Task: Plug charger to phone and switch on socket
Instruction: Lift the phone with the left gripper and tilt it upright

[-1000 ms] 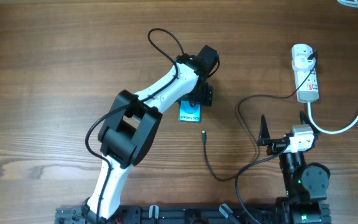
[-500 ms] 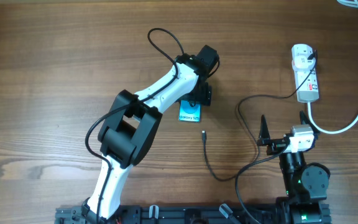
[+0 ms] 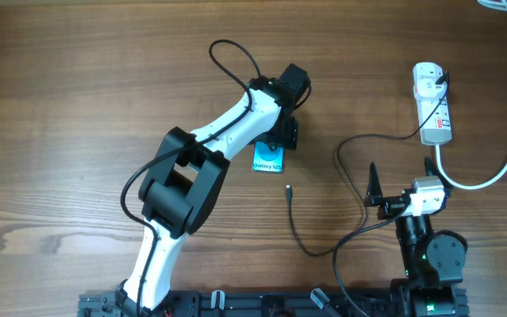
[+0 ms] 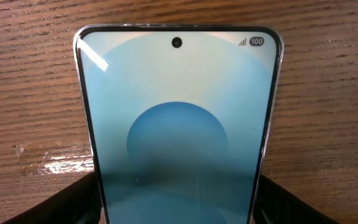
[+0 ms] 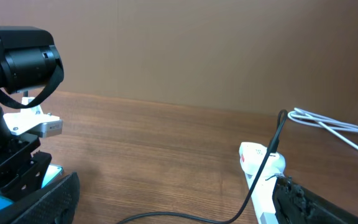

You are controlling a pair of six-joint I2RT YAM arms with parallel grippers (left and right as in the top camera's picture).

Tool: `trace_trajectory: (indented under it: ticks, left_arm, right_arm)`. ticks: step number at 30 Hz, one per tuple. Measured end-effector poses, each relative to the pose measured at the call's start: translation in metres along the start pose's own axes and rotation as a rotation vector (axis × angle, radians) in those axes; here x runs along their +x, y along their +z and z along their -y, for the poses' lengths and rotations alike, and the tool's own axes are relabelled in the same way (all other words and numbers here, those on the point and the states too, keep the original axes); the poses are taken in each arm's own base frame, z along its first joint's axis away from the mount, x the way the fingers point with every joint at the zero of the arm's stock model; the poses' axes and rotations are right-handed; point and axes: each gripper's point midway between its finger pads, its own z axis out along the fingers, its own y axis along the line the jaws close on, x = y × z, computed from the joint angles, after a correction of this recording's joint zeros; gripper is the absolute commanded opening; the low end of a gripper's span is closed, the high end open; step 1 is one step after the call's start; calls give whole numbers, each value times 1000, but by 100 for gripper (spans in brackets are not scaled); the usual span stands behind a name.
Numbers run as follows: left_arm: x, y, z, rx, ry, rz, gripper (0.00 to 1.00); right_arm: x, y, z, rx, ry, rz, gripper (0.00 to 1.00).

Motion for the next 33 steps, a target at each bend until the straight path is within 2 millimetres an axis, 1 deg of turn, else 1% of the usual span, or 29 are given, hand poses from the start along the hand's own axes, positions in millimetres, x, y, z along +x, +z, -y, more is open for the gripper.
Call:
trace_trajectory:
  ticks: [11,16,19,23,26,29,33]
  left_arm:
    - [1,-1,1,6,0,-1,73]
    - [7,-6,3,32,-1,-17,73]
    - [6,-22,6,61,-5,-1,73]
    - [1,-61,15,137,-19,53,73]
    - [2,-84,25,214,-18,68,73]
    - [6,-100,36,308,-18,51,73]
    - [8,-117,42,448,-54,0,72]
  right_arm:
    - [0,0,0,0,0,0,100]
    - [0,0,0,0,0,0,99]
    - [0,0,0,0,0,0,100]
    - [0,0,0,0,0,0,100]
    - [0,0,0,0,0,0,100]
    - [0,0,0,0,0,0,100]
    - [0,0,0,0,0,0,100]
